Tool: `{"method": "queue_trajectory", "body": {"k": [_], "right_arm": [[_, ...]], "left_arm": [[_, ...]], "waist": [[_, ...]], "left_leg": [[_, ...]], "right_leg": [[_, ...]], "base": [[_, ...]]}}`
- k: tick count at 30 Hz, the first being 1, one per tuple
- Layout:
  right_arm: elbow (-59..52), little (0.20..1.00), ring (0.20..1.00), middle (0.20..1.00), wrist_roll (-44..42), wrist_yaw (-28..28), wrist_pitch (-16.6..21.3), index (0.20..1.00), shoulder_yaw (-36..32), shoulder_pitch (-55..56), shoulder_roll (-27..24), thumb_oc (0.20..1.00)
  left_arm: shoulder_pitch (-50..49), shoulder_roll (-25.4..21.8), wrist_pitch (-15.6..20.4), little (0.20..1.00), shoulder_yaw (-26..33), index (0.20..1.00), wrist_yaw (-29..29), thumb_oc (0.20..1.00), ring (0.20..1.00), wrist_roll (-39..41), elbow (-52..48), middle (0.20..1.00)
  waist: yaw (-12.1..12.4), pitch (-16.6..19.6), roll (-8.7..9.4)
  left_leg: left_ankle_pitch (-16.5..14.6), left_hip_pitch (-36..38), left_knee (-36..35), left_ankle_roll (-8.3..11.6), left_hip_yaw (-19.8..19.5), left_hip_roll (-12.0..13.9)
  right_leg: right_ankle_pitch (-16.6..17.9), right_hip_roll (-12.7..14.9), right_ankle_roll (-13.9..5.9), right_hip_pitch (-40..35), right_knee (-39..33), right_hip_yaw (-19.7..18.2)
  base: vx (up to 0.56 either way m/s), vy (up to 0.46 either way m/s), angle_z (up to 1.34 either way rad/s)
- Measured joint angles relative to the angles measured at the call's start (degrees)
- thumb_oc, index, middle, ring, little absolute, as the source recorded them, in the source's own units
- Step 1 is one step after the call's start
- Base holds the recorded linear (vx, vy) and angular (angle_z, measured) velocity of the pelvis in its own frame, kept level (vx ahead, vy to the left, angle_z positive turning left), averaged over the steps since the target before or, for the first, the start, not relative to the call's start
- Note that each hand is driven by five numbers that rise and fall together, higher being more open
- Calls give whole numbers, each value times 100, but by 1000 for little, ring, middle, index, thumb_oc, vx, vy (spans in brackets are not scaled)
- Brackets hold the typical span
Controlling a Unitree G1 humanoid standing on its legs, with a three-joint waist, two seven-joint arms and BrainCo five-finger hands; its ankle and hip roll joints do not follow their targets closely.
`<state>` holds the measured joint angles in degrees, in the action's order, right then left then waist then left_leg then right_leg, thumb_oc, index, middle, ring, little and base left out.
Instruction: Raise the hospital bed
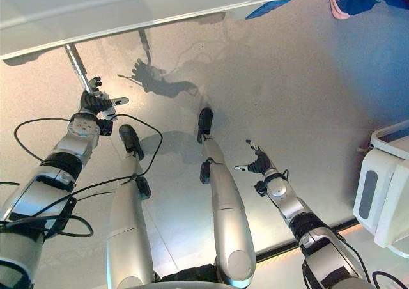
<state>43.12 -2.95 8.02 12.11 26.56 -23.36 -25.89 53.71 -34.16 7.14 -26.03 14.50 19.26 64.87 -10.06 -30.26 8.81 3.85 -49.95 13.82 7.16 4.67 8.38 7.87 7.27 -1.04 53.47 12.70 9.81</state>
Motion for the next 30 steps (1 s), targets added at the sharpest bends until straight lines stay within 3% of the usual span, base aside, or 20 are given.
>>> {"method": "queue_trajectory", "body": {"k": [26, 27, 28, 29, 30], "right_arm": [[-6, 1000, 1000, 1000, -1, 1, -2, 1000, 45, -1, 0, 1000], [-6, 1000, 1000, 1000, -2, 0, -2, 1000, 46, -1, 0, 1000], [-4, 1000, 1000, 1000, -1, 0, -2, 1000, 47, -1, 0, 1000], [0, 1000, 1000, 1000, -1, -1, -3, 1000, 52, -1, 0, 1000], [1, 1000, 1000, 1000, -1, -1, -2, 1000, 54, -1, 0, 1000]], "left_arm": [[-46, 115, -70, 1000, 4, 1000, -156, 1000, 1000, 6, 259, 1000], [-55, 115, -70, 467, 4, 467, -158, 467, 467, 5, 258, 467], [-56, 115, -71, 269, 4, 269, -158, 269, 269, 6, 258, 269], [-55, 115, -71, 200, 3, 200, -158, 200, 200, 6, 258, 200], [-57, 115, -71, 200, 4, 200, -158, 200, 200, 6, 258, 200]], "waist": [[2, 0, 0], [2, 0, 0], [2, 0, 0], [1, 0, 0], [1, 0, 0]], "left_leg": [[0, -84, 44, 0, 2, -2], [0, -84, 49, 0, 2, -1], [0, -84, 51, 0, 2, -1], [0, -84, 55, 0, 2, -1], [0, -84, 57, 0, 2, -1]], "right_leg": [[23, 0, 30, 79, 14, -4], [24, 1, 31, 77, 14, -5], [24, 1, 31, 77, 14, -5], [26, 1, 33, 76, 15, -5], [27, 1, 34, 75, 15, -6]], "base": [[0, 0, 0], [0, 0, 0], [0, 0, 0], [0, 0, 0], [0, 0, 0]]}}
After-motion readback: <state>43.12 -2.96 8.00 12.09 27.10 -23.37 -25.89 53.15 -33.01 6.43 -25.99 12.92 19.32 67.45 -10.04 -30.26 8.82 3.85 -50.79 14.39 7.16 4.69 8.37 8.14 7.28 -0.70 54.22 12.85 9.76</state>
